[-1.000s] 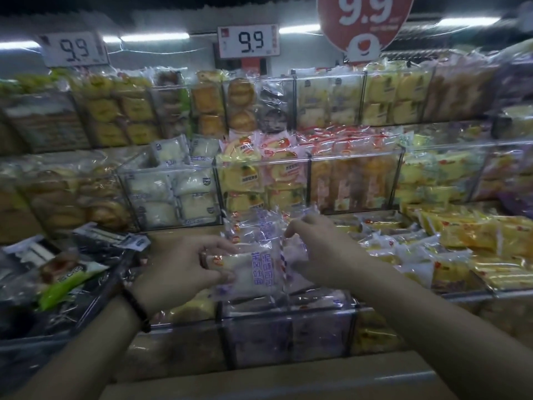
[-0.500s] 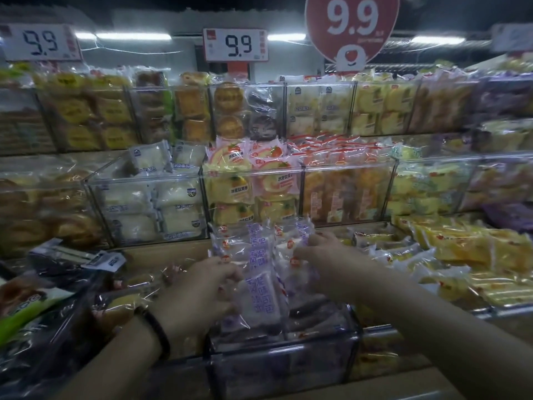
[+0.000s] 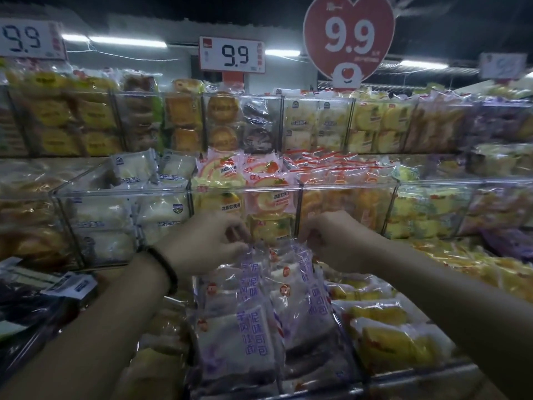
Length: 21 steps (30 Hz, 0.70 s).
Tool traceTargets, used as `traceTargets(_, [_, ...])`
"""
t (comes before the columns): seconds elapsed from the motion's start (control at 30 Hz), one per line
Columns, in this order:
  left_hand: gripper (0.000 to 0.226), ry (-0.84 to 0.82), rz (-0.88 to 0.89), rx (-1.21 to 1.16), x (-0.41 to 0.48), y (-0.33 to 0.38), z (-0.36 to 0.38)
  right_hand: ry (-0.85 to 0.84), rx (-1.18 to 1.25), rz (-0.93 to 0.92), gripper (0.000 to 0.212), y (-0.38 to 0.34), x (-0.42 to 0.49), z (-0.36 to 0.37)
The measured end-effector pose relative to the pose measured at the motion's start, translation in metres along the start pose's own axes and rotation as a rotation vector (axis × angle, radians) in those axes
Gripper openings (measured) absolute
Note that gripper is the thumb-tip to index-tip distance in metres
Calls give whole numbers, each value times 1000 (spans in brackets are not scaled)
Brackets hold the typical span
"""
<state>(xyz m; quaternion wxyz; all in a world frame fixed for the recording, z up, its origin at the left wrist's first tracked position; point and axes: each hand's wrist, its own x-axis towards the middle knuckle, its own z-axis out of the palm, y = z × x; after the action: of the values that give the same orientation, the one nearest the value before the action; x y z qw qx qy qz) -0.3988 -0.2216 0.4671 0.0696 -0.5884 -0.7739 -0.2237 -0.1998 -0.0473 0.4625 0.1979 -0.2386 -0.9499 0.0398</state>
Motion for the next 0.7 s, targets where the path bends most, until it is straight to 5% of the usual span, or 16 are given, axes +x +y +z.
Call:
traceTargets(0.27, [31, -180, 38, 75, 71, 4, 26, -37, -20, -31, 34, 32, 46, 22])
traceTargets(0.5, [24, -314, 11, -2, 78, -12, 33, -170, 1, -196, 26, 51, 66, 35])
traceTargets(0.7, [26, -99, 37, 25, 77, -32, 40, -315, -109, -212, 24, 49, 67, 29])
